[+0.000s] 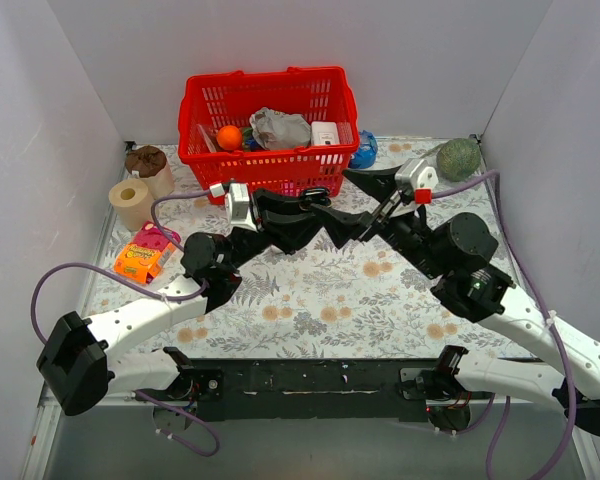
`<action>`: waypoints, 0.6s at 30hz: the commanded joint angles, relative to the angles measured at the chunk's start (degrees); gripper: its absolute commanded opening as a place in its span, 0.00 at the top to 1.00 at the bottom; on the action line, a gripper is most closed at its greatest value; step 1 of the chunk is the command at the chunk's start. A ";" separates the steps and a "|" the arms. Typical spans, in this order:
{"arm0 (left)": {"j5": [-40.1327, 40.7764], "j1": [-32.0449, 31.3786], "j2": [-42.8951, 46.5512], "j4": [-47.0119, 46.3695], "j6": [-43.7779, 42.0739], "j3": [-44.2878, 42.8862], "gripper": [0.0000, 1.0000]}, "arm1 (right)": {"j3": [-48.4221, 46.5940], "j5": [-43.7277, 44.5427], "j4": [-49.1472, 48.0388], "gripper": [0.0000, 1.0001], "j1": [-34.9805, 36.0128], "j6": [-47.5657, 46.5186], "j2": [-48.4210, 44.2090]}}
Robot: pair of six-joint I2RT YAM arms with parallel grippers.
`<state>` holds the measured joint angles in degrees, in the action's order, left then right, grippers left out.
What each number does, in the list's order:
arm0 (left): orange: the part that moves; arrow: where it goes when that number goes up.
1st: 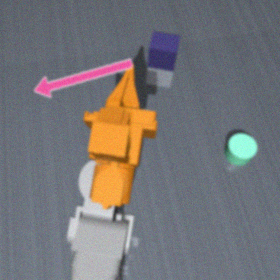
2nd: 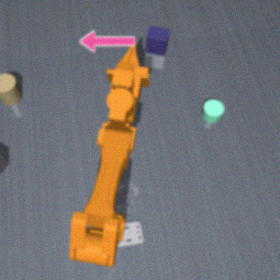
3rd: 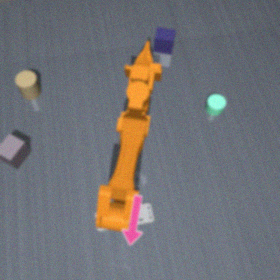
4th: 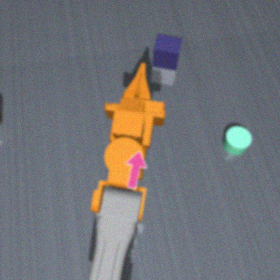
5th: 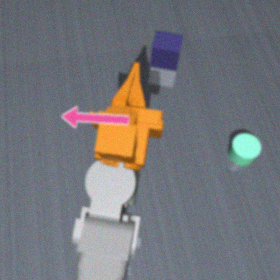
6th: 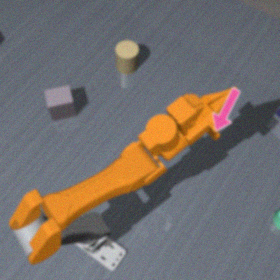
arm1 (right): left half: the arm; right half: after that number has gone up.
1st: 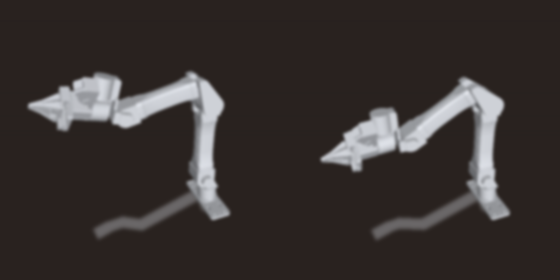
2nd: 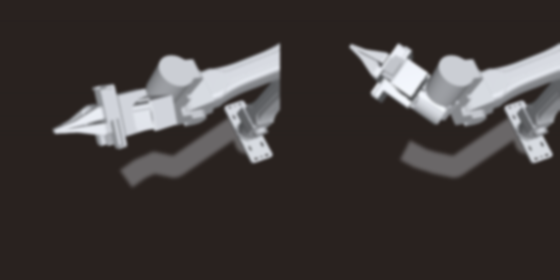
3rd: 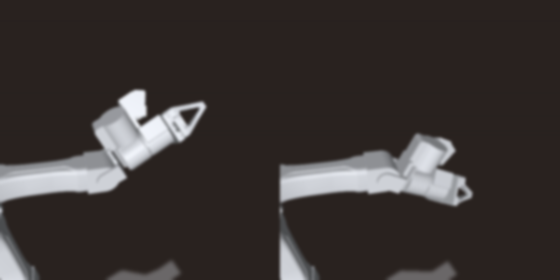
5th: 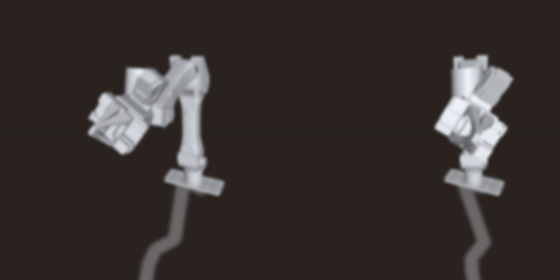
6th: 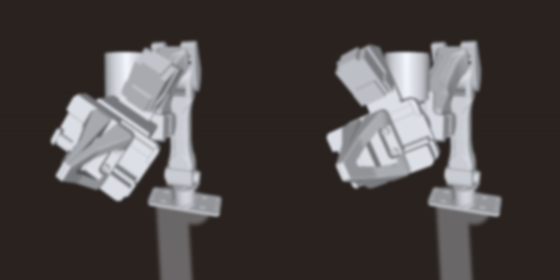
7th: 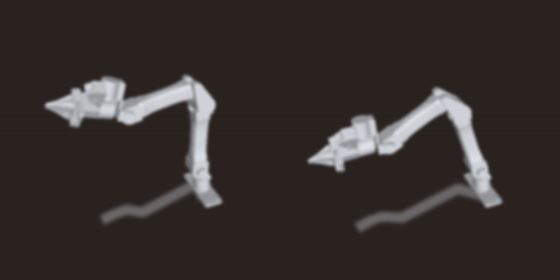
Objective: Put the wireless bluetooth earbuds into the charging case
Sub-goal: Adjust the earbud with the charging case.
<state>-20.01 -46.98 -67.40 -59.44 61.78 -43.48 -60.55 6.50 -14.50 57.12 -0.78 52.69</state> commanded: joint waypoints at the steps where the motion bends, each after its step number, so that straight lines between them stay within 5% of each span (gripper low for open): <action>1: -0.47 -0.22 2.18 -1.73 -0.61 -0.29 1.00 | -5.89 2.46 0.87 0.06 -0.17 1.65 -2.24; 10: -1.70 -0.22 2.62 -2.08 -0.34 0.77 1.00 | -9.75 2.91 7.37 0.04 -0.17 1.04 -1.10; 18: -1.35 -0.22 3.94 0.37 -2.19 1.30 1.00 | -13.10 -5.00 12.48 0.57 -0.17 -2.21 -0.57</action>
<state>-21.23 -46.98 -66.30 -60.14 61.41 -42.61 -70.06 5.58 -3.90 57.06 -1.93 52.69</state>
